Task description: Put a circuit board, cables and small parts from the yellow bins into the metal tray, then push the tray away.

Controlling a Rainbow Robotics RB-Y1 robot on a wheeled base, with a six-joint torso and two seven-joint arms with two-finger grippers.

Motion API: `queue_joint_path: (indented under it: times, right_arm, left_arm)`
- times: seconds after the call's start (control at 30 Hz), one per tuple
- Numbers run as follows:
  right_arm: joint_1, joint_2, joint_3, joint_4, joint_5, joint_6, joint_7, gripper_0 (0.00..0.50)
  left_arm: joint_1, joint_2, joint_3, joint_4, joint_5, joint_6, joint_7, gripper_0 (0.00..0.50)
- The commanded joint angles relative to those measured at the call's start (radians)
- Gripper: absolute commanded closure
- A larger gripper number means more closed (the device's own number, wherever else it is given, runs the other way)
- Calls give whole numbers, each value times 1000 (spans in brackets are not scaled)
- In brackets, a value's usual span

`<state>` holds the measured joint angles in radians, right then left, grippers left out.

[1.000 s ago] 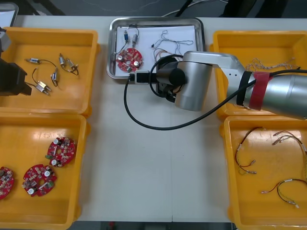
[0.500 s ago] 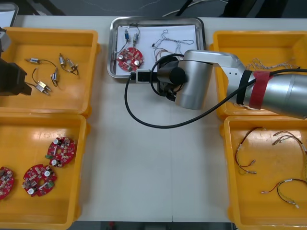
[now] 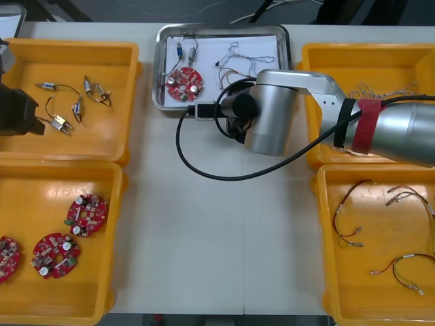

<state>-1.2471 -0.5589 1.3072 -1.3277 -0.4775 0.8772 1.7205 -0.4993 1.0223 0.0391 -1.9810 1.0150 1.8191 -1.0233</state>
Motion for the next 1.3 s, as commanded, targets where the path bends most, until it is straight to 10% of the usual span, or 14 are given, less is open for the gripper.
queue_joint_path:
  times: [0.03,0.7,1.3]
  right_arm:
    - [-45,7,-31,-68,-7,65,57,0]
    - [-43,1,-140,-283,-90,382,45,0]
    - [-43,-21,-447,-307,-394,737,-246,0]
  left_arm:
    - [10,42,24,-7,-9,8,-83,0]
    - [10,42,24,-7,-9,8,-83,0]
    - [10,42,24,-7,-9,8,-83,0]
